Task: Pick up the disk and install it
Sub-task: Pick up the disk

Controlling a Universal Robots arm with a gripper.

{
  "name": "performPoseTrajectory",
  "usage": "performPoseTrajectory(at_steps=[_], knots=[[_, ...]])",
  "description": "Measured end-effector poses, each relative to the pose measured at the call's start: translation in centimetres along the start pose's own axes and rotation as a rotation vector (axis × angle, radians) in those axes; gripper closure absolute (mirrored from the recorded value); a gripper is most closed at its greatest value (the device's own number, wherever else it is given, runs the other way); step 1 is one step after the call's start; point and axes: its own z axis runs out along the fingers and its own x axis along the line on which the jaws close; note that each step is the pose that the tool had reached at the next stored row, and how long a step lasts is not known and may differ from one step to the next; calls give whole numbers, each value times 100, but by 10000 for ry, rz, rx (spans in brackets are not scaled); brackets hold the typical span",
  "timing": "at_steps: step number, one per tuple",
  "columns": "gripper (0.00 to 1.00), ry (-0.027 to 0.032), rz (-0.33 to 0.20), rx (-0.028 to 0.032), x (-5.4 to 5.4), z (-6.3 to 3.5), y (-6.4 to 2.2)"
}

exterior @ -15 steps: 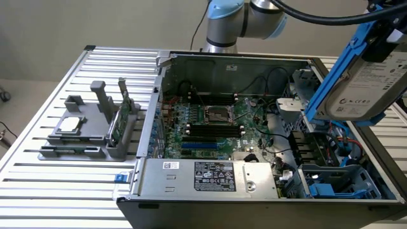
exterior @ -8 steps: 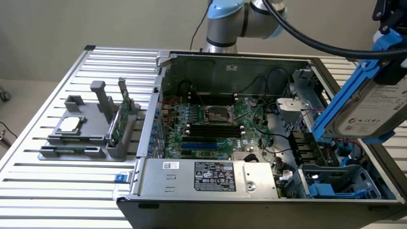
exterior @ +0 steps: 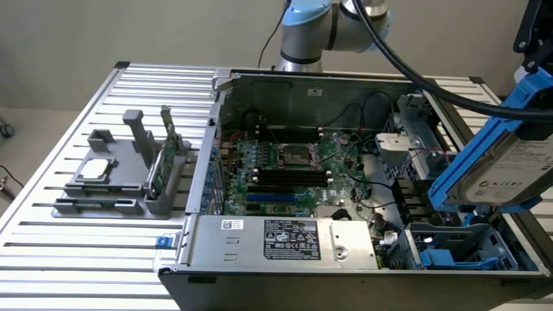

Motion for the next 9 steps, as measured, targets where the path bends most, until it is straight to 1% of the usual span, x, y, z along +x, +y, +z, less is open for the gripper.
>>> performPoseTrajectory(at_steps=[9], knots=[[67,-8,-1,0,13,163,-33]])
